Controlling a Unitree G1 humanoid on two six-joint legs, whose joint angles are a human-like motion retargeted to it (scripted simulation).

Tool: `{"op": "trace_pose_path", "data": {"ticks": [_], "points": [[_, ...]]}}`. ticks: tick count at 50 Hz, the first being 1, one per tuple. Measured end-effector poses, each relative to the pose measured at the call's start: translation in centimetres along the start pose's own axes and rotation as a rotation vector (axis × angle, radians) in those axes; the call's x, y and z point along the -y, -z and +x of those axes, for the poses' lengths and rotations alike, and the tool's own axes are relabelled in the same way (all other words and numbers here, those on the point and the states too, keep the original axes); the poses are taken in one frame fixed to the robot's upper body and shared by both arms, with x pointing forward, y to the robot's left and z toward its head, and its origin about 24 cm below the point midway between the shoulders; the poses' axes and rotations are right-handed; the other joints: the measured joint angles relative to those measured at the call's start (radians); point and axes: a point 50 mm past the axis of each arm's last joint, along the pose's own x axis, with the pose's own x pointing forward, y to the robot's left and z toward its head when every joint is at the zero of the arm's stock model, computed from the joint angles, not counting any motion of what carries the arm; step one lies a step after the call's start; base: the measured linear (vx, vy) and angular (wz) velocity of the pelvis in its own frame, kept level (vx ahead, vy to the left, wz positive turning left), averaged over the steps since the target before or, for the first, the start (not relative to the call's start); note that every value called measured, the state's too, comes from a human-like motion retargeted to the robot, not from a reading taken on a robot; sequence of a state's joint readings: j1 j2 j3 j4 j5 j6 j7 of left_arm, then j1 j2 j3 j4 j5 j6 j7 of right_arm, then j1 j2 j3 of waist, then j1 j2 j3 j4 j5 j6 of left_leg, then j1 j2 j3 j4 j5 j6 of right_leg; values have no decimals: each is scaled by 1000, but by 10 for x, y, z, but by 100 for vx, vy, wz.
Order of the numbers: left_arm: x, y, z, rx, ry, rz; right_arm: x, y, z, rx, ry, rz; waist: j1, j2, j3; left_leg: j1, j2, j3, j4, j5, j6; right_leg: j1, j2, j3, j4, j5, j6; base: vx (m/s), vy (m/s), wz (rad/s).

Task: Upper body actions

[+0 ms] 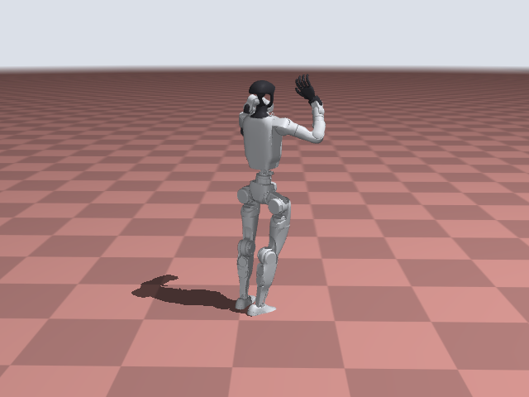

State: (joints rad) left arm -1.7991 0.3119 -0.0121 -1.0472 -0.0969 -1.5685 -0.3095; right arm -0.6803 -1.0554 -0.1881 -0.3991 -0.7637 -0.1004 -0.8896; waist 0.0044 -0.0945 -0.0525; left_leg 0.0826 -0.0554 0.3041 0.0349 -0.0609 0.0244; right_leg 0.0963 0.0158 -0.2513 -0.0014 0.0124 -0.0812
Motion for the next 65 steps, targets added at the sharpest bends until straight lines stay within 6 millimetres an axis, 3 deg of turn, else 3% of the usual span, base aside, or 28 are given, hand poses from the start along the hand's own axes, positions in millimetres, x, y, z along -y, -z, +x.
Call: {"op": "trace_pose_path", "data": {"ticks": [4, 8, 13, 17, 22, 28, 31, 35, 40, 45, 55, 60, 65], "points": [[0, 0, 0, 10, 50, -12, -3, 22, -16, -166, -40, -93, 3, 26, 4, -1, 1, -3, 0, 1, 0, 0, 2, -3, 0, -1, 0, 0, 0, 0], [-1, 0, 0, 5, 70, -20, -8, 46, -48, -454, -94, -133, 7, 36, 4, -4, 2, -9, 1, 3, 1, 3, 4, -9, -2, -3, -1, 0, 0, 0], [-2, 0, 0, -21, 62, -19, -14, 61, -88, -854, -122, -1, 0, 37, 5, -5, 3, -22, 5, 4, 4, 13, 10, -23, -3, -9, -3, 0, 0, 0], [-1, 1, 1, -51, 42, -15, -14, 62, -96, -1024, -17, 163, -12, 30, 3, -1, 3, -32, 6, 4, 6, 22, 13, -34, -3, -13, -4, 0, 0, 0], [-1, 0, 1, -79, 1, -15, -9, 59, -85, -966, 24, 226, -22, 4, -6, 4, 2, -33, 3, 3, 5, 25, 13, -34, -3, -14, -4, 2, -1, -1], [-1, 1, 1, -70, -12, -24, 0, 29, -28, -481, -23, 216, -28, 3, 4, 3, 4, -23, 2, 2, 3, 17, 14, -25, -4, -9, -6, 1, 0, -1], [0, 1, 1, -65, -20, -11, -1, 7, -11, -266, -50, 219, -20, -1, 2, 4, 5, -16, 1, 1, 1, 12, 13, -17, -3, -6, -6, 0, 0, 0], [1, 1, 1, -46, -24, 6, -5, -19, -1, -41, -106, 228, -10, -2, -1, 3, 7, -8, -1, 1, -1, 6, 14, -9, -3, -3, -8, 0, 0, 0], [2, 0, 1, -28, -10, 15, -7, -23, 2, 42, -114, 141, -6, 9, -8, 4, 9, -5, -4, 3, -1, 5, 16, -6, -1, -3, -8, 0, 0, 0], [2, -1, 0, 27, 42, 25, -13, -8, -13, -123, -99, 71, -8, 41, 0, -2, 12, -11, -4, 6, -1, 2, 19, -12, -2, -4, -7, 0, 0, 0], [0, -1, 0, 3, 55, 7, -17, 36, -74, -713, -111, 10, -23, 56, -3, -1, 9, -17, -1, 4, 0, 10, 20, -18, -3, -9, -9, 0, 0, 0], [-1, -1, 1, -50, 32, 14, -11, 44, -92, -896, -51, 28, -21, 49, -12, 5, 8, -19, -2, 3, 1, 15, 20, -20, -3, -11, -9, 0, 0, 0], [0, 0, 2, -91, 11, 25, -7, 44, -96, -987, 43, 90, -13, 35, -19, 9, 5, -19, -2, 1, 1, 18, 19, -21, -3, -12, -10, 0, 0, 0]]}}
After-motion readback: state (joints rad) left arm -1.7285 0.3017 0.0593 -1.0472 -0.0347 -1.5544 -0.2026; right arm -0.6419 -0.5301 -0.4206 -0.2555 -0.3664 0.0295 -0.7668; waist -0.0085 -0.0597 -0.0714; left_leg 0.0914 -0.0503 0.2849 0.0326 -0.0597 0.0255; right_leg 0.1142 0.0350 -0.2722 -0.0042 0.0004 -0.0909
